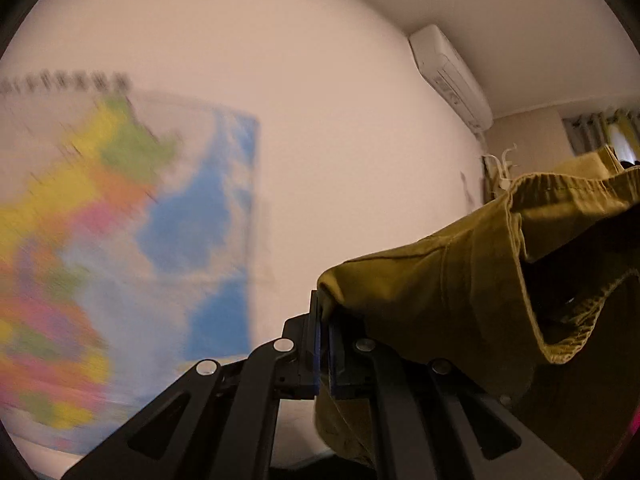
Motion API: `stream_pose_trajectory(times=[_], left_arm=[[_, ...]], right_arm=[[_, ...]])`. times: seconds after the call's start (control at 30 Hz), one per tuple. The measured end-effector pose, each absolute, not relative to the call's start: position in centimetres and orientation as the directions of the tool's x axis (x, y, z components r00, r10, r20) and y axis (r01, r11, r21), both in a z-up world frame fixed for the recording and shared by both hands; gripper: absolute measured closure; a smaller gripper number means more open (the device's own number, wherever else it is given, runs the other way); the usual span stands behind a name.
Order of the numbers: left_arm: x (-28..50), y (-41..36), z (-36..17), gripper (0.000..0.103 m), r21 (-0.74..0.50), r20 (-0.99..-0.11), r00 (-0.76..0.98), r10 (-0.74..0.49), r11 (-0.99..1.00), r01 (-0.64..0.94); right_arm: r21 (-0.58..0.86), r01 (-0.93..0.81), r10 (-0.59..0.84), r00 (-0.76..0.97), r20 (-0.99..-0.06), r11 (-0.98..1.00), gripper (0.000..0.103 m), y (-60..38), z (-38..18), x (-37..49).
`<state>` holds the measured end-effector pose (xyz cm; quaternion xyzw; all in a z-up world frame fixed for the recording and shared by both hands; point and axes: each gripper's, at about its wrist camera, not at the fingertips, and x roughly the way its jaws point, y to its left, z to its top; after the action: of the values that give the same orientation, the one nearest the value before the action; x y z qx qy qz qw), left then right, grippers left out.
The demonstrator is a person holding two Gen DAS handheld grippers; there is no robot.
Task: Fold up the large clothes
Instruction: 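Lift the olive jacket up with both grippers and shake it out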
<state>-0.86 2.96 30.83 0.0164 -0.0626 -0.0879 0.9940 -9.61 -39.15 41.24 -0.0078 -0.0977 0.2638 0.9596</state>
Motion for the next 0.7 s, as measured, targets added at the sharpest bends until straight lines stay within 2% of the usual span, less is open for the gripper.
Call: stream_pose_trajectory(times=[0.23, 0.5, 0.6, 0.7], left_arm=[[-18.9, 6.7, 33.0, 0.101, 0.119, 0.187, 0.981, 0.049, 0.990, -0.073], [-29.5, 7.1, 33.9, 0.101, 0.218, 0.196, 0.932, 0.305, 0.913, -0.344], [-28.8, 8.2, 33.1, 0.101, 0.242, 0.126, 0.918, 0.377, 0.885, -0.397], [-25.2, 11.4, 30.8, 0.101, 0.219, -0.012, 0.908, 0.419, 0.887, -0.407]], right_arm=[[-0.077, -0.702, 0.702, 0.689, 0.183, 0.708, 0.101, -36.9, 38.5, -16.8], [-0.069, -0.840, 0.835, 0.521, 0.178, 0.538, 0.101, -33.8, 36.8, -19.8], [-0.007, -0.863, 0.859, 0.502, 0.104, 0.505, 0.101, -30.9, 35.8, -15.9], [0.097, -0.868, 0.872, 0.489, -0.013, 0.488, 0.101, -26.9, 33.1, -9.2]])
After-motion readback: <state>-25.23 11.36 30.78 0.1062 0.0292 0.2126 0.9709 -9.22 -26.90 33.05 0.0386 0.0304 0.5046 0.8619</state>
